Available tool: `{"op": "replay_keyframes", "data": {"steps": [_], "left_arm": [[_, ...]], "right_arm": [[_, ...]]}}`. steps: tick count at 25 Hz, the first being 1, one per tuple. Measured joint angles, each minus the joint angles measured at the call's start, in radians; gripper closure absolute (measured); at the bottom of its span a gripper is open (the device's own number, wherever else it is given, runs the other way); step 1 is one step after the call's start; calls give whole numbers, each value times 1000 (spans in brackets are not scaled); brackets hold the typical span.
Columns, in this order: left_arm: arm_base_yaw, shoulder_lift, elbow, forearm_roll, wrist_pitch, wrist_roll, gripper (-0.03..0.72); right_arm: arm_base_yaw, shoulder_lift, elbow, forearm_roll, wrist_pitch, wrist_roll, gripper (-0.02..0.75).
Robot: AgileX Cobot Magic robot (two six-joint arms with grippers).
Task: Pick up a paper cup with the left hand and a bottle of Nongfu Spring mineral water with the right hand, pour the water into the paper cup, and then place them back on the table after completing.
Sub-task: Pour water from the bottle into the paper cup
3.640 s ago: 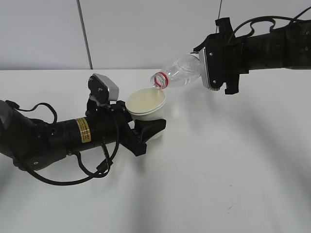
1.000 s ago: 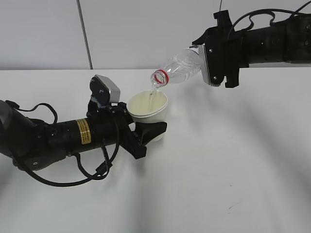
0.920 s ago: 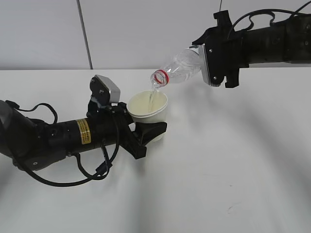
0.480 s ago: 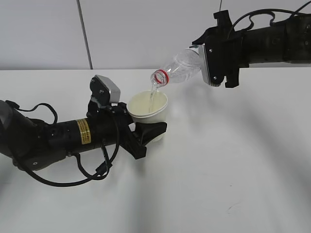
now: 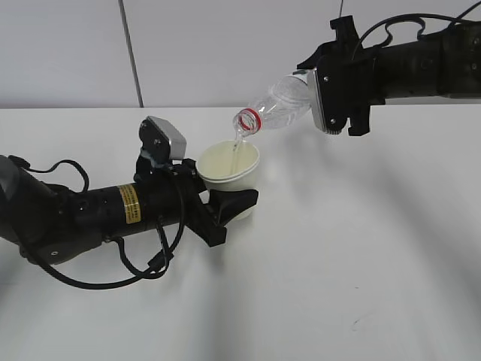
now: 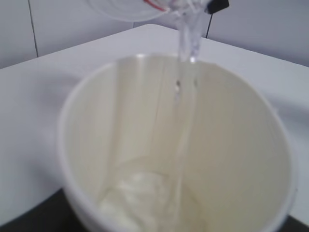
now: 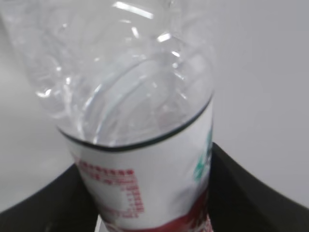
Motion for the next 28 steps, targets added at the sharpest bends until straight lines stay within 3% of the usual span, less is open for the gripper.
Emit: {"op": "replay_keyframes", "data": {"steps": [28], "left_arm": [[0, 0, 0, 1, 24, 0, 278]], "right_arm": [[0, 0, -1, 0, -2, -5, 300]]}}
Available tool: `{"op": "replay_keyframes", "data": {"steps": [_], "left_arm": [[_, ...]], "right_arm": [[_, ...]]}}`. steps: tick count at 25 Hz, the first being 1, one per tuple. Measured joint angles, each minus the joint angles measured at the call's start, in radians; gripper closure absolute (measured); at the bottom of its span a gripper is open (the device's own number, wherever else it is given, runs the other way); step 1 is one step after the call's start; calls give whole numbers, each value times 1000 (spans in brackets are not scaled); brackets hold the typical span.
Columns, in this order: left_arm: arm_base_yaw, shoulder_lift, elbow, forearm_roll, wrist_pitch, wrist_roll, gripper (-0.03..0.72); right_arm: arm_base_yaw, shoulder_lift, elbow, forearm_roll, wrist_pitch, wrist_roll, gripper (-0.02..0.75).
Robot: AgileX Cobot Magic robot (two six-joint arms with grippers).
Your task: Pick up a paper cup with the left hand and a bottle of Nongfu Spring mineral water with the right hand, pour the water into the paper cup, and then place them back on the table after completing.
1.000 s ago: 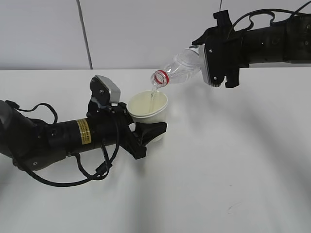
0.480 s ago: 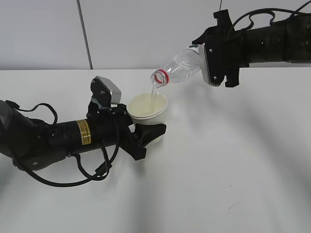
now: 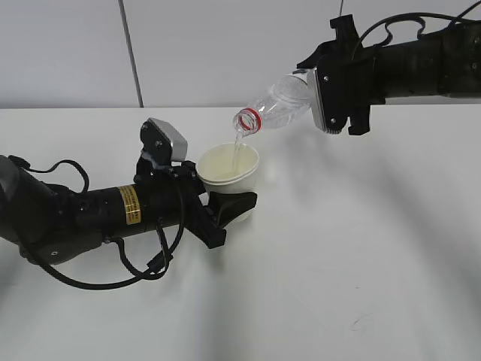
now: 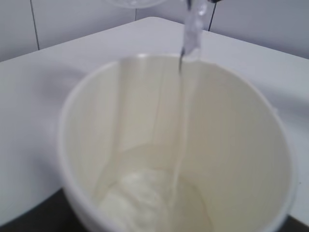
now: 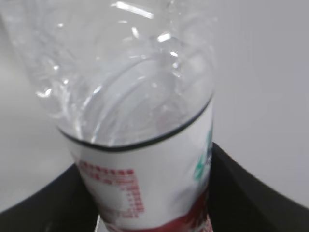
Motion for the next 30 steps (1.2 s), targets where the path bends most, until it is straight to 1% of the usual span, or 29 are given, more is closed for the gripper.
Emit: {"op": "replay_keyframes", "data": {"steps": [30], "left_arm": [[0, 0, 0, 3, 6, 0, 279]], "right_arm": [[0, 0, -1, 0, -2, -24, 300]]}}
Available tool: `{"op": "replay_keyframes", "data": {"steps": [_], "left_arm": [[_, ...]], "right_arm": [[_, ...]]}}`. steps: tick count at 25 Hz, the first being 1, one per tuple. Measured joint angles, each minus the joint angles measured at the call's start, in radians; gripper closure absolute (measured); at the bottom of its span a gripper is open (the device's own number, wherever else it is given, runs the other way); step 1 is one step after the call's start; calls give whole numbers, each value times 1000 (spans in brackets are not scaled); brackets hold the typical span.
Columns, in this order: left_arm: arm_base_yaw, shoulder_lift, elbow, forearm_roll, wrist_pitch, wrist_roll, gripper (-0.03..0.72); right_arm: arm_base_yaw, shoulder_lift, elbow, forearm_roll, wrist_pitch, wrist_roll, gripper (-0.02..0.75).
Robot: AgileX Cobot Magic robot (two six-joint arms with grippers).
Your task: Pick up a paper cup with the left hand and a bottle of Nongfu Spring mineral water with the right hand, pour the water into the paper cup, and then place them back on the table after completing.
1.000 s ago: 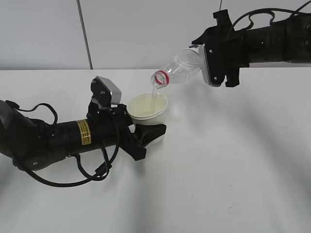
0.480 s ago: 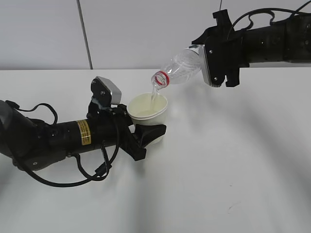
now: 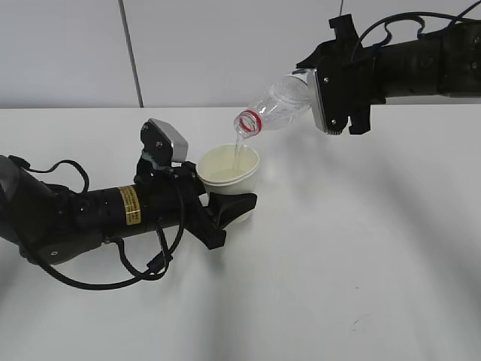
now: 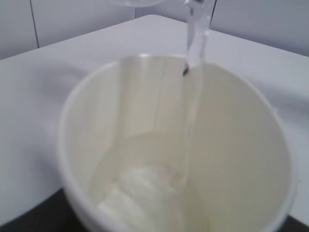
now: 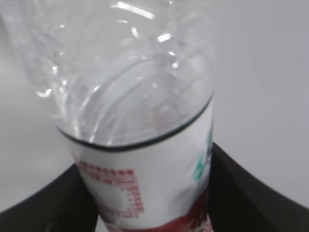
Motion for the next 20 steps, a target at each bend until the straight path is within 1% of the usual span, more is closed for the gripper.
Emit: {"op": "replay_keyframes", "data": {"steps": [15, 20], "left_arm": [[0, 0, 0, 1, 1, 0, 279], [0, 0, 0, 1, 1, 0, 279]], "right_arm": [[0, 0, 0, 0, 0, 0, 300], [0, 0, 0, 0, 0, 26, 300]]}}
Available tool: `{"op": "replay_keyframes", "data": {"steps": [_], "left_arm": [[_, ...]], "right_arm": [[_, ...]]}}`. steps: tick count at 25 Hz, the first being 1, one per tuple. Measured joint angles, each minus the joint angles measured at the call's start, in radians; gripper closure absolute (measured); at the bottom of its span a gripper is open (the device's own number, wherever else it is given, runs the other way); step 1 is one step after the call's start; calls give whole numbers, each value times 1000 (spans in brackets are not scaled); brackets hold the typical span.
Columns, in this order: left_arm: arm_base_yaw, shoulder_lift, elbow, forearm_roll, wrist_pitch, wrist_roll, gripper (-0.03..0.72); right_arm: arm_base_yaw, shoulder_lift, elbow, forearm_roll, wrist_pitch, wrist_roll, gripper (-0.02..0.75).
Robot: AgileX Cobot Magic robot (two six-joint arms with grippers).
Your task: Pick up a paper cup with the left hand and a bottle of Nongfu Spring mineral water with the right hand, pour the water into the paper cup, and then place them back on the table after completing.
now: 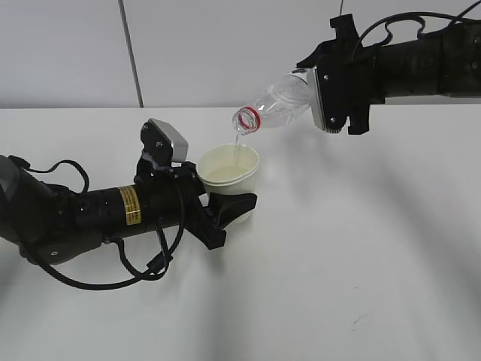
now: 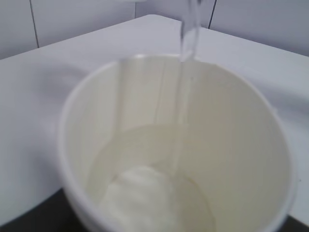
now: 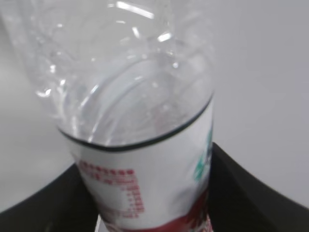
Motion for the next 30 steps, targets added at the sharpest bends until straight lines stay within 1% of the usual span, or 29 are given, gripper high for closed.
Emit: {"op": "replay_keyframes", "data": {"steps": [13, 19, 22, 30], "left_arm": [[0, 0, 0, -2, 0, 0, 279], [0, 0, 0, -14, 1, 0, 279], [0, 0, 0, -22, 10, 0, 279], [0, 0, 0, -43, 23, 0, 279]], "right_arm": [[0, 0, 0, 0, 0, 65, 300], [0, 0, 0, 0, 0, 140, 300], [0, 0, 0, 0, 0, 224, 300], [0, 0, 0, 2, -2, 570, 300]]}}
